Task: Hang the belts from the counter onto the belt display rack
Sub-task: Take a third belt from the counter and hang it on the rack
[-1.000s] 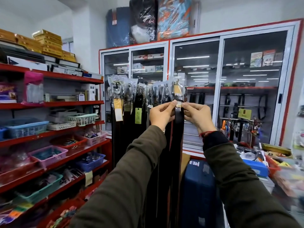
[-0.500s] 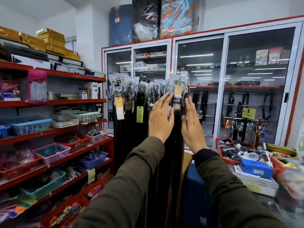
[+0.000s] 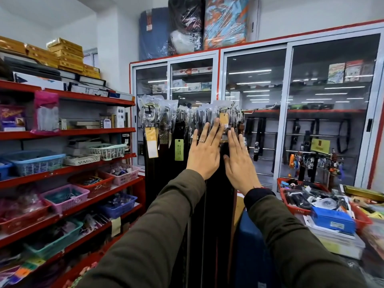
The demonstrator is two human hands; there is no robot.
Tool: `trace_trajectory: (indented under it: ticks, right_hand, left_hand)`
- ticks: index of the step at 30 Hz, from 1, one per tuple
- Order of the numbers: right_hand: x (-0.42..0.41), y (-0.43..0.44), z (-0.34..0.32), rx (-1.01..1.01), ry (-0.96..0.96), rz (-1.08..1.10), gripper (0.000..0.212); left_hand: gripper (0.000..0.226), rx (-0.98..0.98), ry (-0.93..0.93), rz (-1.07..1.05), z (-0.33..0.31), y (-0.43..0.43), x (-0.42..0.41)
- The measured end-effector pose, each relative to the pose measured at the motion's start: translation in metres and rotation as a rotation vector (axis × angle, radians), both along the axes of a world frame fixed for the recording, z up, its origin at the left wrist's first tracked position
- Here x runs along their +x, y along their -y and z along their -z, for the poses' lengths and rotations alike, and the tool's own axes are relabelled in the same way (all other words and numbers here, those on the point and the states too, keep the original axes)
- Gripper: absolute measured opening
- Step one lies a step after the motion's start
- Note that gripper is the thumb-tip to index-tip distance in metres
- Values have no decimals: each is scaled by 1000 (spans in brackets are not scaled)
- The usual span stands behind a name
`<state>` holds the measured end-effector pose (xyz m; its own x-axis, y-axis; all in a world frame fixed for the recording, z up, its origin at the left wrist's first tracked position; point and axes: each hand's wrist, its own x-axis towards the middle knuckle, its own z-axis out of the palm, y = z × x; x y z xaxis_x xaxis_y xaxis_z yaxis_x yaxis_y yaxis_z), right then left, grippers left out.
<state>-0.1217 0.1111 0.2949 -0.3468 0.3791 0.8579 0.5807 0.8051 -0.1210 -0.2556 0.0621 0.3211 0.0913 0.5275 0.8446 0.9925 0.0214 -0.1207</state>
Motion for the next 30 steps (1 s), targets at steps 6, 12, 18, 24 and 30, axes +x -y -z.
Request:
trace_trajectory:
  ticks: [6,12,18,24,30]
  right_hand:
    - [-9,6,5,-8,-59,35,70]
    - [-32,26,7,17,-218,80,67]
    - [-84,54,2,92,-204,-35,62]
    - [-140,76,-2,122,-127,-144,60]
    - [-175,74,-2,131,4,-129,62]
  left_hand:
    - [67,17,-11,57,-1,7,-4]
    - [66,109,1,70,6,29,-28]
    - [63,221,53,-4,6,64,-79]
    - [63,256,101,-108,6,90,-136]
    - [66,172,49,-118,8,88,-168]
